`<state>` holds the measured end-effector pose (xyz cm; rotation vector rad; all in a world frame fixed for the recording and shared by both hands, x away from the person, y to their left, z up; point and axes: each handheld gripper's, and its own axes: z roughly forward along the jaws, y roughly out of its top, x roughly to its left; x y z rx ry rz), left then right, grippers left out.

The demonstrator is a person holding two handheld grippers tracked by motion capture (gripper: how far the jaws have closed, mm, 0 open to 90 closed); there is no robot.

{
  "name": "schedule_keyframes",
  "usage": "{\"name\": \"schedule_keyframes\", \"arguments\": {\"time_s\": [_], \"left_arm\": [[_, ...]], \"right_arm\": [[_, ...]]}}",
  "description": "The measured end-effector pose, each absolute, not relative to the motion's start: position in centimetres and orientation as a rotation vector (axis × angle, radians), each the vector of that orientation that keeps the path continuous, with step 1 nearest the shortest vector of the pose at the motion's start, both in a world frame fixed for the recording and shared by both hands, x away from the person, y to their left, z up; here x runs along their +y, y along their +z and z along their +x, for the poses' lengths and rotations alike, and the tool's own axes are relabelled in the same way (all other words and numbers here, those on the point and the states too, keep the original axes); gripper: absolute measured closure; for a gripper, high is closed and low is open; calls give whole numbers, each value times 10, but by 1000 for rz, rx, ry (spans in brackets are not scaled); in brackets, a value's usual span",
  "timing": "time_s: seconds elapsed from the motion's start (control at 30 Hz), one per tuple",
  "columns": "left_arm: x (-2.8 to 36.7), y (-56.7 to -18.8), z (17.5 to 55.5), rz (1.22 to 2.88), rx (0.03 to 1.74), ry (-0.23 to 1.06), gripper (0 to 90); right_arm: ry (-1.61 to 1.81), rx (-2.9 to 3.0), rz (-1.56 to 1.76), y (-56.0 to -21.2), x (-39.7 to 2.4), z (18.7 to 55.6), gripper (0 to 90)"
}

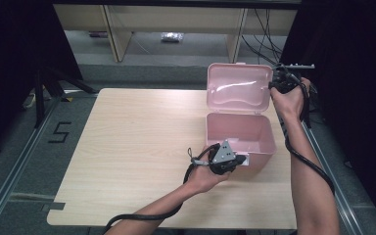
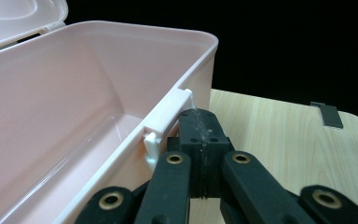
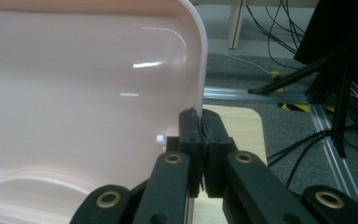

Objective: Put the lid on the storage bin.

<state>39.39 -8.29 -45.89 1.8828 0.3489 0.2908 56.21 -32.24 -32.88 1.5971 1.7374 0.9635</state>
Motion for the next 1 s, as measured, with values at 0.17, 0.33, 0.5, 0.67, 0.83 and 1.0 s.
{"name": "schedule_keyframes", "arguments": {"time_s": [0.17, 0.33, 0.5, 0.67, 0.83, 1.0], "left_arm": [[-83, -459, 394, 1883, 350, 291, 897], [-83, -459, 394, 1883, 350, 291, 897], [-83, -459, 394, 1882, 350, 292, 897], [-83, -459, 394, 1883, 349, 292, 897], [-83, -459, 394, 1881, 349, 293, 897], [-83, -459, 394, 1882, 349, 292, 897]], "right_arm": [[966, 1736, 1581, -328, -322, 559, 896], [978, 1723, 1573, -329, -323, 556, 897], [996, 1718, 1537, -330, -324, 551, 897], [1012, 1704, 1498, -332, -325, 547, 897], [1023, 1691, 1484, -333, -325, 543, 897], [1030, 1676, 1471, -334, -324, 538, 897]]}}
